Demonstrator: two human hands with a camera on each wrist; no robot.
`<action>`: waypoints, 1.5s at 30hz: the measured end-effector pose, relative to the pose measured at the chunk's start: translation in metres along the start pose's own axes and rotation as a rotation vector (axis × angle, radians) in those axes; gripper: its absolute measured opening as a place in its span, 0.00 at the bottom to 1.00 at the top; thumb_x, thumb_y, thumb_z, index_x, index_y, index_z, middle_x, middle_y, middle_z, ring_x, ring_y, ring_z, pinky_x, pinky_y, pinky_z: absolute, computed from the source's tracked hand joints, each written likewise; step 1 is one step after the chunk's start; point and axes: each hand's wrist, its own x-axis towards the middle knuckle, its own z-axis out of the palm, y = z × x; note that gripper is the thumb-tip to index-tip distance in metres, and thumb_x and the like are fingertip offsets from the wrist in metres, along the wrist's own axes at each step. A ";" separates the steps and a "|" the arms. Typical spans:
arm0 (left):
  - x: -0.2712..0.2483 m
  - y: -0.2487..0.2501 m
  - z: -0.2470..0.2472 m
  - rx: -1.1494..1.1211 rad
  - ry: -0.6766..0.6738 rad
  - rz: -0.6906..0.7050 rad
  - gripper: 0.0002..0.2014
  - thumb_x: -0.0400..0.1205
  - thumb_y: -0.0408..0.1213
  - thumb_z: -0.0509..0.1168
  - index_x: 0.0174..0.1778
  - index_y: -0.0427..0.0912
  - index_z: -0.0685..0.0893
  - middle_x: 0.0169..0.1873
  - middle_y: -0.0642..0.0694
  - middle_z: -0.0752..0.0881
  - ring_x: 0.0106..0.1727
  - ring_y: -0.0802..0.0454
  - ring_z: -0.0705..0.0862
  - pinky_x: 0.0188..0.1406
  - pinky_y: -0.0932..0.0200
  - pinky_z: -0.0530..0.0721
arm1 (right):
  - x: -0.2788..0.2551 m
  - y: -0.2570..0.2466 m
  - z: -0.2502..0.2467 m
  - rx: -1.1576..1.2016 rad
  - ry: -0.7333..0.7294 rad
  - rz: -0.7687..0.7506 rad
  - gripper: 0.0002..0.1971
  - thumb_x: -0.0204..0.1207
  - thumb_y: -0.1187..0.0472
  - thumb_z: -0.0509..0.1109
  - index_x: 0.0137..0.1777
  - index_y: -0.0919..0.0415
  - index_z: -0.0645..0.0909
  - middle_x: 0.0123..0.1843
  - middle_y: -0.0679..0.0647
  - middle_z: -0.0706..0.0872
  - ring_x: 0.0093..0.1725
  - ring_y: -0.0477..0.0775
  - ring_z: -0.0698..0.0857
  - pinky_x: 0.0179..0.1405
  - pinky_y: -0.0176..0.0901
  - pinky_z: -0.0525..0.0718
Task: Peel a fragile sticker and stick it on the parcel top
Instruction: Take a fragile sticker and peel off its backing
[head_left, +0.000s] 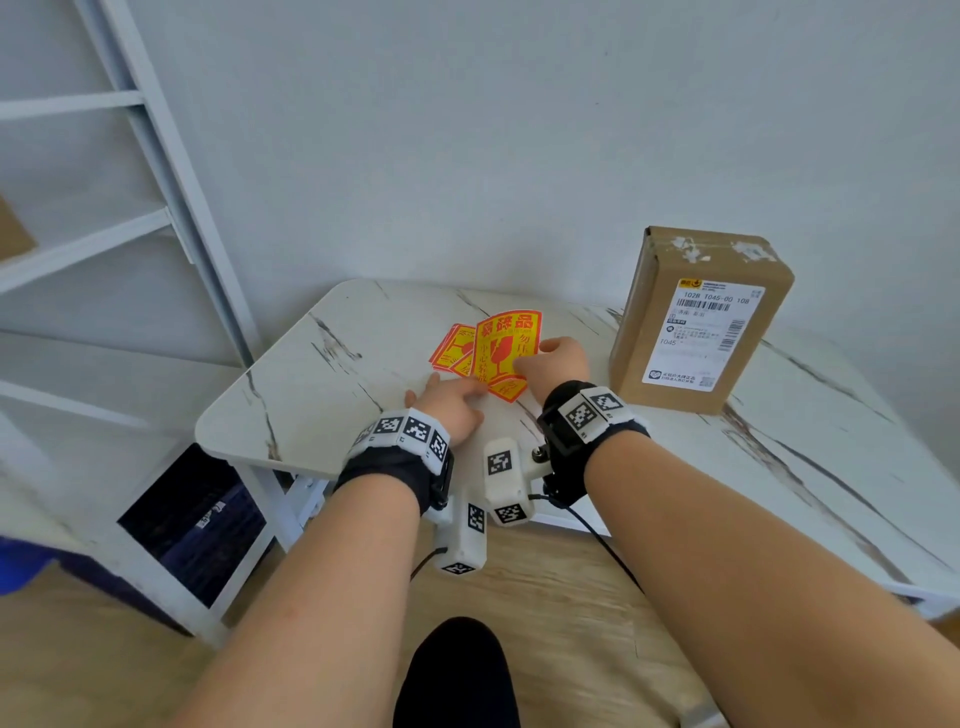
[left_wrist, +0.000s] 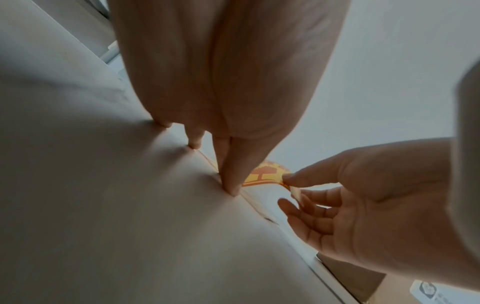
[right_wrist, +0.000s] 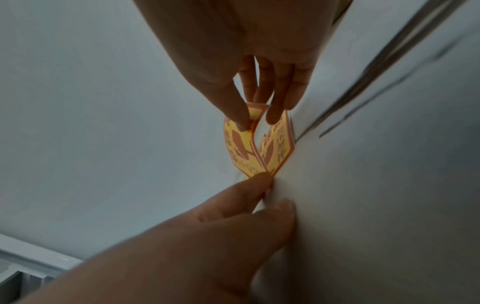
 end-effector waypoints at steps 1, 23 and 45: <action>0.000 0.000 -0.001 0.001 0.004 -0.002 0.26 0.84 0.35 0.58 0.79 0.56 0.69 0.82 0.45 0.66 0.85 0.41 0.55 0.84 0.39 0.51 | 0.000 0.000 -0.001 0.000 -0.009 -0.003 0.10 0.76 0.69 0.69 0.56 0.61 0.80 0.55 0.57 0.86 0.48 0.56 0.84 0.44 0.44 0.82; -0.027 0.079 -0.003 -0.645 0.240 0.144 0.13 0.78 0.34 0.70 0.58 0.40 0.88 0.41 0.45 0.88 0.40 0.50 0.86 0.47 0.55 0.87 | -0.060 0.020 -0.124 -0.209 -0.007 -0.288 0.19 0.78 0.70 0.54 0.57 0.56 0.85 0.47 0.54 0.86 0.42 0.52 0.82 0.29 0.36 0.75; -0.054 0.132 0.060 -0.839 0.139 0.182 0.03 0.77 0.24 0.66 0.41 0.35 0.84 0.31 0.39 0.86 0.29 0.47 0.85 0.38 0.52 0.92 | -0.076 0.076 -0.174 -0.410 0.414 -0.597 0.22 0.71 0.66 0.69 0.66 0.55 0.81 0.68 0.56 0.80 0.71 0.61 0.71 0.71 0.55 0.72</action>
